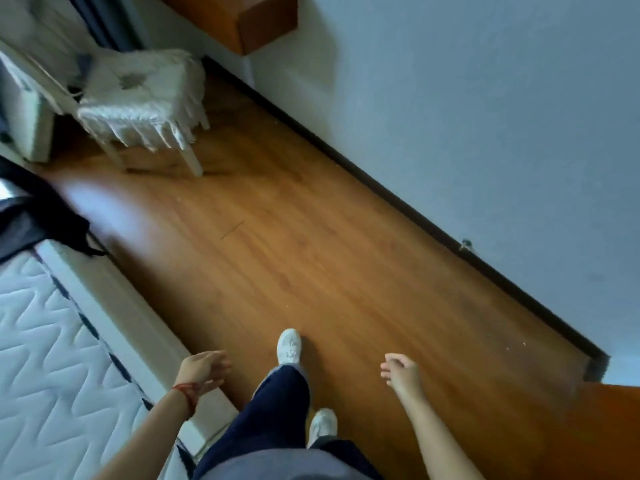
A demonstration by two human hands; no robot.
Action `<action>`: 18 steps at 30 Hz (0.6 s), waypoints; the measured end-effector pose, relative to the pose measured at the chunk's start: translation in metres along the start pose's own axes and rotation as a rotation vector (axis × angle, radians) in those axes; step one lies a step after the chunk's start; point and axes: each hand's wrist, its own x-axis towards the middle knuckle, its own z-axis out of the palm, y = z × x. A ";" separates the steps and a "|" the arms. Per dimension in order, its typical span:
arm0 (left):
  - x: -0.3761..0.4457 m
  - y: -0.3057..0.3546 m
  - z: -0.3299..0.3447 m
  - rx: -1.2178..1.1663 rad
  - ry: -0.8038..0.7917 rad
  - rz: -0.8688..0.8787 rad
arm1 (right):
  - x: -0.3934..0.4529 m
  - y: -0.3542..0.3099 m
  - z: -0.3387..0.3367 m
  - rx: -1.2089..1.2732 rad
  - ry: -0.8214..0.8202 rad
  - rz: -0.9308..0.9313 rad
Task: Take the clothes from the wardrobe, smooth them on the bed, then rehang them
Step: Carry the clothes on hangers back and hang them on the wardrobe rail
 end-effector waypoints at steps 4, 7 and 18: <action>0.039 0.025 -0.032 -0.128 0.103 -0.068 | 0.059 -0.088 0.053 -0.100 -0.079 -0.122; 0.073 0.056 -0.051 -0.214 0.148 -0.117 | 0.087 -0.157 0.092 -0.130 -0.138 -0.161; 0.165 0.253 -0.095 -0.314 0.180 -0.076 | 0.155 -0.371 0.198 -0.296 -0.214 -0.256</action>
